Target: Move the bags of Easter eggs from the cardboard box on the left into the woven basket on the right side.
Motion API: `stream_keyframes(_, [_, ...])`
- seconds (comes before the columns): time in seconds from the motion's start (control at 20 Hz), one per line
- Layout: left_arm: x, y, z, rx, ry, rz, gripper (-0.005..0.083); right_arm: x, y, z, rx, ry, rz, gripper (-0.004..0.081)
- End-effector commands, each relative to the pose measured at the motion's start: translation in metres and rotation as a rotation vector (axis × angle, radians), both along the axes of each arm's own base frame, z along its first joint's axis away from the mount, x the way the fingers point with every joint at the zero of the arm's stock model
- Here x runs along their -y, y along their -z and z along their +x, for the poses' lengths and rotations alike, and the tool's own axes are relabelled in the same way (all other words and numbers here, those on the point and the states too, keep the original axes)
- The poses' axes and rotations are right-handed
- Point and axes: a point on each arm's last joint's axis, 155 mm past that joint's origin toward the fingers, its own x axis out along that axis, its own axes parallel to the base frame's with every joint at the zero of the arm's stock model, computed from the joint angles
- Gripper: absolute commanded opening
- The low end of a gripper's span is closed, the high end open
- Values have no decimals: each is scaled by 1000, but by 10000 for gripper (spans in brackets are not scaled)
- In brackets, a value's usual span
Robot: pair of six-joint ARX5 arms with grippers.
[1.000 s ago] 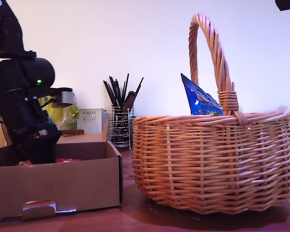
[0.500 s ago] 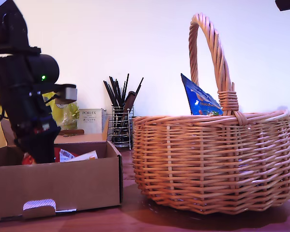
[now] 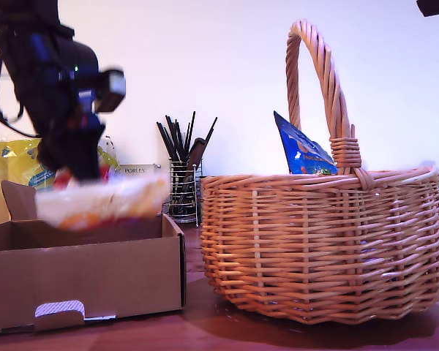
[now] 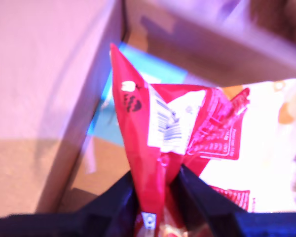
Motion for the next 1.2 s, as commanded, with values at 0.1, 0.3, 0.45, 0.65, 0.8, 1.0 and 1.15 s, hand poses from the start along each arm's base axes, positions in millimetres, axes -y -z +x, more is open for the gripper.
stream_keyframes(0.1, [46,-39,-12,-73,40,-244,107,-1,-4,0,11,-5,4,-12])
stream_keyframes(0.3, [91,-53,-24,-31,152,-339,107,-1,-4,0,11,-5,4,-12])
stream_keyframes(0.45, [131,-62,-27,45,211,-384,108,-1,-4,0,12,-5,3,-12])
stream_keyframes(0.65, [175,-65,-22,200,258,-374,108,-1,-4,0,12,-5,2,-12])
stream_keyframes(0.8, [190,-51,-13,273,232,-299,108,-1,-4,-1,9,-5,2,-12])
stream_keyframes(1.0, [196,-18,-15,245,218,-213,108,-1,-3,-1,6,-6,1,-12])
stream_keyframes(1.15, [194,15,-14,212,205,-138,108,-1,-3,-1,5,-6,0,-12])
